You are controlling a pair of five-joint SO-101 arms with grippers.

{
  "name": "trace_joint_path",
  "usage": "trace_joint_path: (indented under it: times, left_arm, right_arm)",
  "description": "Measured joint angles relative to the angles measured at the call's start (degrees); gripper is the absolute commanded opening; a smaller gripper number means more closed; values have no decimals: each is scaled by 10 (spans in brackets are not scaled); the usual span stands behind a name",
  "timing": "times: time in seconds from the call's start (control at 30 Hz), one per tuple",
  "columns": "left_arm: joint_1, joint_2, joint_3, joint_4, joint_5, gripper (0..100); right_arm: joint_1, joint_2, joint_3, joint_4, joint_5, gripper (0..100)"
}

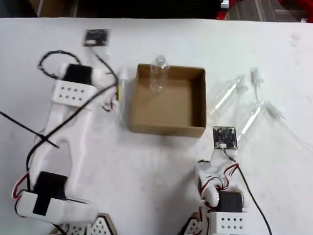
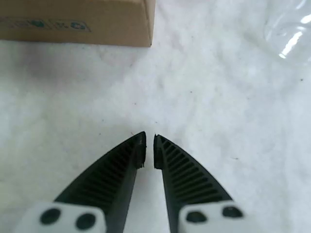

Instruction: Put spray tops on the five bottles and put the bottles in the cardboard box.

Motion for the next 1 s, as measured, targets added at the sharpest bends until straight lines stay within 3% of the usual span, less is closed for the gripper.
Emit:
trace_joint_path:
  times: [0.2,0.33,0.47,0.73,0.87,1.0]
  left_arm:
    - [49,-1,39,-69,-20,204]
    - [47,22,76,-148,-17,164]
    - [48,74,76,-178,-17,147]
    - [49,187,62,-183,-17,132]
    - [55,194,62,-183,-17,59]
    - [79,194,62,-155,-17,69]
  right_arm:
    - [0,0,0,0,0,15]
    - [0,0,0,0,0,15]
    - [0,0,0,0,0,15]
    - [0,0,0,0,0,15]
    - [0,0,0,0,0,15]
    - [0,0,0,0,0,15]
